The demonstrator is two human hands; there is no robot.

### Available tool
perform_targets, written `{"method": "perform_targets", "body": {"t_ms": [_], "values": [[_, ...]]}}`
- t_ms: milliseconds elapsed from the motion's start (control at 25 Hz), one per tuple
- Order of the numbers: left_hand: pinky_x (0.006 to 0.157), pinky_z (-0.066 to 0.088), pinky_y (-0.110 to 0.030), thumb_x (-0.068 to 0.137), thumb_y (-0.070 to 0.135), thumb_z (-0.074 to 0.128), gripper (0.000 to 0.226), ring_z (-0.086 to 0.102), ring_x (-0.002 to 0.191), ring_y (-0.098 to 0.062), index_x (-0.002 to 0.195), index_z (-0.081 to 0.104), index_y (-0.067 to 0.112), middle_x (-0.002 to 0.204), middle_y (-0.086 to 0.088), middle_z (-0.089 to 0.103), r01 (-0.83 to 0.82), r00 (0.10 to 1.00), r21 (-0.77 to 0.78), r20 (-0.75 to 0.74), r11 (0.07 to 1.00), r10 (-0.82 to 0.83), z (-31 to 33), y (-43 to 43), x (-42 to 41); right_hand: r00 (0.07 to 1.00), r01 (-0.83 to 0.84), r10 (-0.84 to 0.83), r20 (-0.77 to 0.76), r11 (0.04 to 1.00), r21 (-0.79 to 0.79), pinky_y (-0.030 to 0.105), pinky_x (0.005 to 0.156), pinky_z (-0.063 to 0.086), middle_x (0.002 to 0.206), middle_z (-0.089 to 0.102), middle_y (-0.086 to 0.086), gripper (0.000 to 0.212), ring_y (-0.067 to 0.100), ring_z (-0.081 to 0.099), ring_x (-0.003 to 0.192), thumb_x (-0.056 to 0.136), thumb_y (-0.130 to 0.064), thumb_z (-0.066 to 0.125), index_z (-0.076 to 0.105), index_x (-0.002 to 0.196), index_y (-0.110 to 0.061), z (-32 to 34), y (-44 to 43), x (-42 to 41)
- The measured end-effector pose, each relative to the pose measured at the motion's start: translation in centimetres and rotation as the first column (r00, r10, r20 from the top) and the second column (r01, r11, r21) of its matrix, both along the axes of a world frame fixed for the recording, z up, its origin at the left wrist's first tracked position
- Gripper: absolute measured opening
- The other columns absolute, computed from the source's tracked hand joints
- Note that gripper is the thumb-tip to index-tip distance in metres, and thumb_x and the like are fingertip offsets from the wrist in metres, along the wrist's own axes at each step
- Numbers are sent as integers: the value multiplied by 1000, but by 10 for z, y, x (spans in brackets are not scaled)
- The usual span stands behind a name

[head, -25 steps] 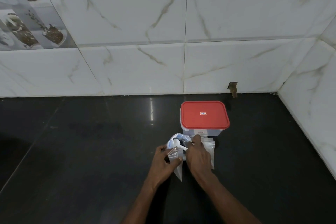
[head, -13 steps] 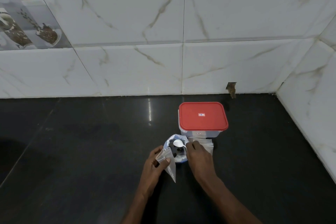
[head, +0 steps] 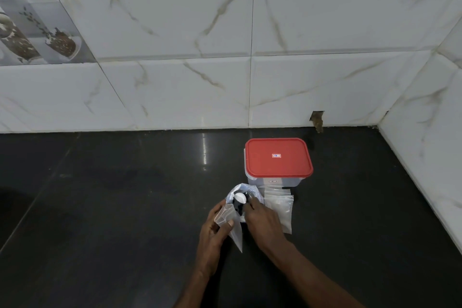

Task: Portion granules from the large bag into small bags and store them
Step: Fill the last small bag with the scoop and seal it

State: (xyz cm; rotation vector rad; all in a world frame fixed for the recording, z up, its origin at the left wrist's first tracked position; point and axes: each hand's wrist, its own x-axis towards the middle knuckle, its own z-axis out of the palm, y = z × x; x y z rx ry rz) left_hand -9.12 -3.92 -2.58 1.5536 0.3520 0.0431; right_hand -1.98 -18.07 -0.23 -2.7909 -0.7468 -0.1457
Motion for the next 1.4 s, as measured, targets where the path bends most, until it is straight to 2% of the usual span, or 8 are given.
{"method": "perform_targets", "body": {"t_ms": [280, 440, 640, 920, 1040, 1160, 1240, 1400], "values": [[111, 43, -54, 87, 31, 70, 60, 59, 131, -29, 142, 53, 13, 140, -9, 63, 13, 1000, 24, 25, 1000, -14, 5, -4, 7, 992, 109, -105, -72, 993, 54, 24, 38, 41, 73, 67, 2, 31, 14, 61, 48, 51, -12, 90, 71, 76, -15, 6, 6, -9], [107, 49, -40, 80, 37, 72, 65, 64, 123, -19, 139, 54, 16, 134, 0, 66, 50, 998, 69, 41, 996, -53, 7, -11, 13, 860, 368, -239, -451, 903, 224, 34, 66, 55, 73, 69, 3, 15, 17, 64, 67, 83, -8, 59, 71, 74, -9, 11, 1, 7], [97, 52, -24, 76, 41, 72, 54, 64, 120, -14, 127, 62, 29, 135, 0, 60, 4, 995, 116, 95, 993, -15, 9, -17, 16, 652, 679, -232, -722, 603, 420, 26, 39, 50, 57, 67, 15, 21, 16, 61, 42, 81, 2, 63, 69, 62, 0, 20, -10, 13], [88, 55, -18, 63, 47, 79, 64, 62, 115, -1, 121, 66, 24, 133, 7, 50, -100, 993, 195, 76, 976, 87, 5, -19, 13, 662, 709, -228, -714, 500, 498, 25, 42, 51, 51, 66, 10, 16, 13, 59, 39, 80, 2, 66, 70, 66, -4, 50, -35, 12], [88, 57, -26, 61, 48, 80, 57, 65, 108, -7, 112, 65, 30, 122, 7, 55, -127, 992, 260, 53, 957, 117, 6, -23, 16, 752, 627, -196, -629, 506, 592, 24, 42, 47, 49, 63, 3, 15, 11, 57, 39, 79, -1, 67, 70, 66, -6, 68, -43, 5], [93, 56, -34, 56, 51, 79, 61, 64, 106, -7, 111, 65, 27, 117, 10, 55, -137, 990, 312, 23, 940, 136, 6, -27, 20, 959, 280, -182, -219, 735, 617, 25, 50, 45, 59, 62, -2, 14, 11, 57, 51, 76, -5, 70, 67, 65, -13, 68, -40, -7], [93, 56, -36, 54, 52, 79, 63, 64, 104, -9, 109, 64, 26, 115, 10, 55, -140, 990, 305, 16, 942, 142, 9, -29, 21, 988, -7, -50, 147, 932, 363, 19, 47, 34, 68, 61, -4, 11, 10, 56, 53, 68, -11, 74, 66, 68, -18, 59, -39, -18], [94, 56, -40, 58, 49, 81, 64, 64, 106, -11, 115, 64, 25, 116, 9, 56, -132, 991, 306, 25, 943, 130, 9, -30, 22, 920, -222, 172, 351, 969, 108, 26, 41, 39, 80, 62, 1, 27, 15, 59, 61, 62, -8, 83, 68, 84, -15, 31, -43, -34]]}}
